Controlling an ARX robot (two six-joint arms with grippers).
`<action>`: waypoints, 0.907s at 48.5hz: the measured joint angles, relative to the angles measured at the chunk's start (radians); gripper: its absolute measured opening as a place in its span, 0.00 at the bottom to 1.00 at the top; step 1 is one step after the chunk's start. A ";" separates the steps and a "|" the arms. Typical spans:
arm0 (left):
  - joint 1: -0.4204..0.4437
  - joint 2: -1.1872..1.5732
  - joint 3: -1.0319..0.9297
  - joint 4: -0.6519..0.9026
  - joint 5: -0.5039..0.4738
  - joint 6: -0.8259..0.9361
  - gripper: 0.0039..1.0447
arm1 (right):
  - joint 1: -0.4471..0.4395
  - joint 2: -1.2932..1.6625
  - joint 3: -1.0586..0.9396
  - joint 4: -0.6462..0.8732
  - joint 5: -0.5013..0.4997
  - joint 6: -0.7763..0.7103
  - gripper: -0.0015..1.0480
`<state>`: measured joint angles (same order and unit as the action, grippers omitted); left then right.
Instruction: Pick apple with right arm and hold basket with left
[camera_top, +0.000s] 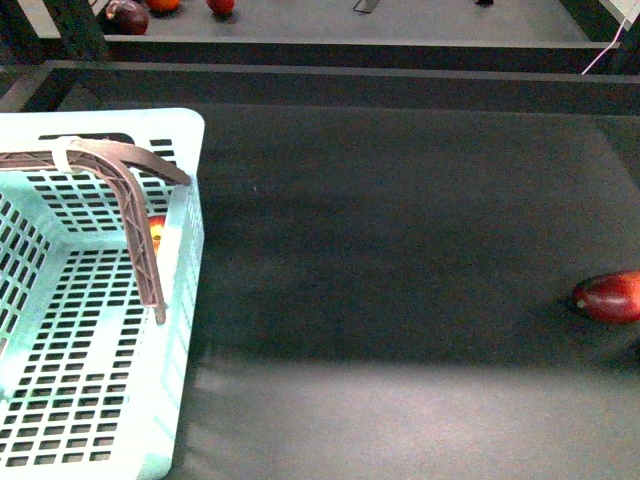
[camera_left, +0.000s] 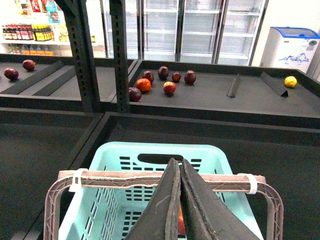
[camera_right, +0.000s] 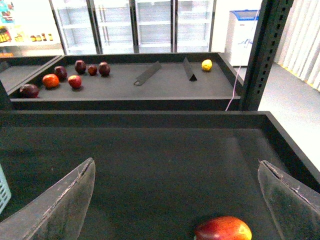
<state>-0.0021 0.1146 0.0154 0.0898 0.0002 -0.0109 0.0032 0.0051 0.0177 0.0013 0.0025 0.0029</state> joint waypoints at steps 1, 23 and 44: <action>0.000 -0.030 0.000 -0.039 0.000 0.000 0.03 | 0.000 0.000 0.000 0.000 0.000 0.000 0.91; 0.000 -0.108 0.000 -0.089 0.000 0.000 0.03 | 0.000 0.000 0.000 0.000 0.000 0.000 0.91; 0.000 -0.108 0.000 -0.089 0.000 0.000 0.03 | 0.000 0.000 0.000 0.000 0.000 0.000 0.91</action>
<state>-0.0021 0.0063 0.0154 0.0013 -0.0002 -0.0113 0.0032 0.0051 0.0177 0.0013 0.0021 0.0032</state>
